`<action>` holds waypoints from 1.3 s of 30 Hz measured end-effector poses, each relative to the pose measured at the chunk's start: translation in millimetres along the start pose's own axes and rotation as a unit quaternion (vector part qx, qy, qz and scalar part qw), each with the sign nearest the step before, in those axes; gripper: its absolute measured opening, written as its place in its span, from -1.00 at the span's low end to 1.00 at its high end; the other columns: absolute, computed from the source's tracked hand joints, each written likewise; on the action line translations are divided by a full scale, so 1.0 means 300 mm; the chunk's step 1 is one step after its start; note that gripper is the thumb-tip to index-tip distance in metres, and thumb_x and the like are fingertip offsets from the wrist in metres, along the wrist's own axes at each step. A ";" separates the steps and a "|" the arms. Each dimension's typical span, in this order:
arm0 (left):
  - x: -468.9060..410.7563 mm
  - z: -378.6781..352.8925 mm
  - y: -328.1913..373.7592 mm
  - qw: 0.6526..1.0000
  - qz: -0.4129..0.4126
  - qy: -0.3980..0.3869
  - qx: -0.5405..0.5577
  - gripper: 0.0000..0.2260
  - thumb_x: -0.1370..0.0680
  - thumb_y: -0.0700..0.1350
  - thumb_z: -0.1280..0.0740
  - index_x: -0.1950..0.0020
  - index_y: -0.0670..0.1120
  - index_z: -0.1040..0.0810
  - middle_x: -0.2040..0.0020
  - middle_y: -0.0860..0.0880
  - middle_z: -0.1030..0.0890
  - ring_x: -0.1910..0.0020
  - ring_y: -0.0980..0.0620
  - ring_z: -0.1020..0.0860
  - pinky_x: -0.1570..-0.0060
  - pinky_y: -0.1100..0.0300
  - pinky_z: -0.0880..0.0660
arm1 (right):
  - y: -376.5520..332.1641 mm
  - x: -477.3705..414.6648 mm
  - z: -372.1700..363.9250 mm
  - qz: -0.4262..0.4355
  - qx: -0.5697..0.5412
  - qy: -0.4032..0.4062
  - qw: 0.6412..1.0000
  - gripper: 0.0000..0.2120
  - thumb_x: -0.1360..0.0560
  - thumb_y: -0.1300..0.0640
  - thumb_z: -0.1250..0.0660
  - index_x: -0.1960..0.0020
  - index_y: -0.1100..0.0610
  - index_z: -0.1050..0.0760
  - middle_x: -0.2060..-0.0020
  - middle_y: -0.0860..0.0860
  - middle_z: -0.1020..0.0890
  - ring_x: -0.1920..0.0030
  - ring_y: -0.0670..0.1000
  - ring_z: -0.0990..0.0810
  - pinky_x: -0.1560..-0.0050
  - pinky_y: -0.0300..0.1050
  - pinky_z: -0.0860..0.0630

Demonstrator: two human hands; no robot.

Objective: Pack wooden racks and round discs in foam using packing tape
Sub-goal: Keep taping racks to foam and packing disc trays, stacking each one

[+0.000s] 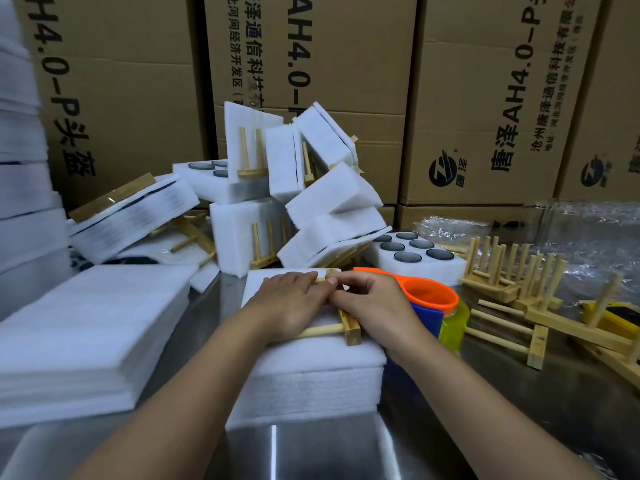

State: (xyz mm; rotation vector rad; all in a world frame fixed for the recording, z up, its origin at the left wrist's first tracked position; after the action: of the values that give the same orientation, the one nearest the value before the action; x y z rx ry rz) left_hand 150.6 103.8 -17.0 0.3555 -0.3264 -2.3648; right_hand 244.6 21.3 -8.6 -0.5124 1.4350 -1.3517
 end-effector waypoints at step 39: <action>0.004 -0.005 -0.015 0.999 0.045 -0.027 -0.007 -0.41 -0.57 0.29 0.05 -0.54 0.05 -0.07 -0.55 0.01 -0.09 -0.52 0.01 -0.03 -0.48 -0.01 0.06 | -0.203 0.061 0.270 0.163 0.171 0.163 0.958 -0.44 -0.07 -0.31 -0.45 -0.02 -0.27 -0.39 -0.02 -0.41 -0.40 -0.08 -0.41 -0.38 0.11 -0.24 -0.47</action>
State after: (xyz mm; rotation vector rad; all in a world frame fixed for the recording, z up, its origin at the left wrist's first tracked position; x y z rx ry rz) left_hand 147.4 106.0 -20.1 0.2655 -0.3440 -2.2892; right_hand 288.2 -47.3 54.5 0.1774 1.4263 -1.4131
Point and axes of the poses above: each hand's wrist, its own x-axis away from the middle knuckle, its own z-axis out of the back of the hand, y = z × x, the point moved 7 cm from there along -x, towards the middle knuckle
